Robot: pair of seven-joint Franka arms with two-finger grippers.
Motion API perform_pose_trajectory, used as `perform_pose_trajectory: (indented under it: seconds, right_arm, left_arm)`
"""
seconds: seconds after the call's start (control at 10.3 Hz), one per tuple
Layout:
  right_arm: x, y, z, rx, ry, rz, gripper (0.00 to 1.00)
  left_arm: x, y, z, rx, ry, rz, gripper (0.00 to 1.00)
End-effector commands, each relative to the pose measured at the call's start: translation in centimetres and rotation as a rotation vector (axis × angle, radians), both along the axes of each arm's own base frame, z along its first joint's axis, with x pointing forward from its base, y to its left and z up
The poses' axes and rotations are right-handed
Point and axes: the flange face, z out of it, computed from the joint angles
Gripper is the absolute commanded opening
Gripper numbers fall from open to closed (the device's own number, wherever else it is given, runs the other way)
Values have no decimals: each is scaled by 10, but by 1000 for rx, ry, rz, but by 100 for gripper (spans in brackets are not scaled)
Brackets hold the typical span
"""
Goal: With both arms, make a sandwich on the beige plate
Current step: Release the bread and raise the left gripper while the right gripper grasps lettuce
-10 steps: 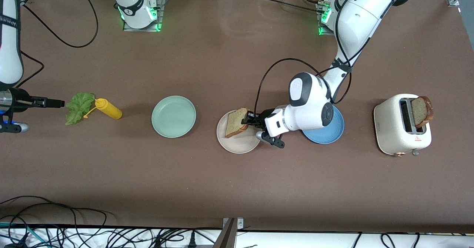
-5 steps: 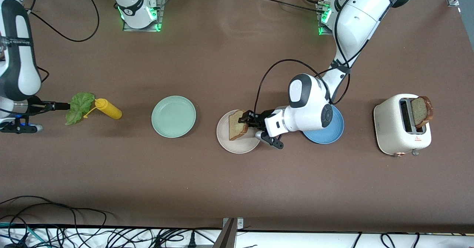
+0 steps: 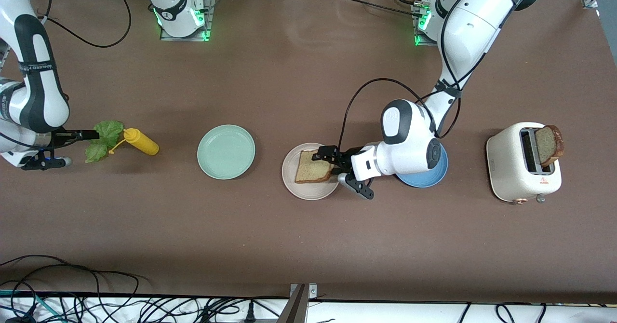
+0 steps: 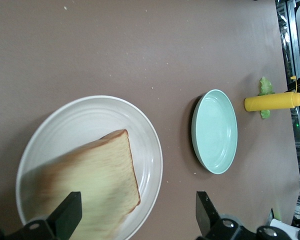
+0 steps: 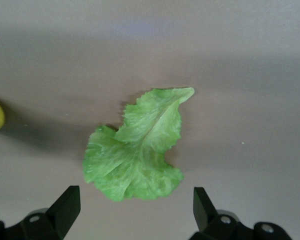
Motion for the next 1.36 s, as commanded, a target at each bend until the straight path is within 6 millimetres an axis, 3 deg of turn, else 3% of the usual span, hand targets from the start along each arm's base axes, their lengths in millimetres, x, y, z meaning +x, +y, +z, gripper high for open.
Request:
perform_pose_trajectory:
  seconds: [0.0, 0.19, 0.39, 0.58, 0.68, 0.78, 0.87, 0.97, 1.26]
  right_arm:
    - [-6, -14, -28, 17, 8, 56, 100]
    - [-8, -20, -41, 27, 5, 84, 100]
    - [-13, -22, -60, 42, 29, 94, 100]
    - [-15, -21, -65, 46, 40, 98, 100]
    - [-19, -24, -70, 52, 57, 90, 86]
    - [-20, -24, -71, 60, 65, 99, 42]
    - [-24, -23, -72, 71, 87, 100, 9]
    - [-23, -23, -71, 71, 87, 96, 0]
    - [-19, -22, -67, 68, 78, 93, 0]
  left_arm:
    - [5, 15, 21, 40, -51, -61, 100]
    - [10, 33, 38, 45, -45, -53, 100]
    - [17, 67, 54, 104, -24, -103, 100]
    - [17, 98, 84, 201, 0, -137, 100]
    - [13, 105, 107, 285, 5, -133, 100]
    - [8, 109, 128, 387, 5, -128, 100]
    - [1, 114, 145, 479, 8, -131, 100]
    - [-3, 119, 158, 530, 14, -135, 100]
    - [-12, 154, 209, 704, -6, -80, 100]
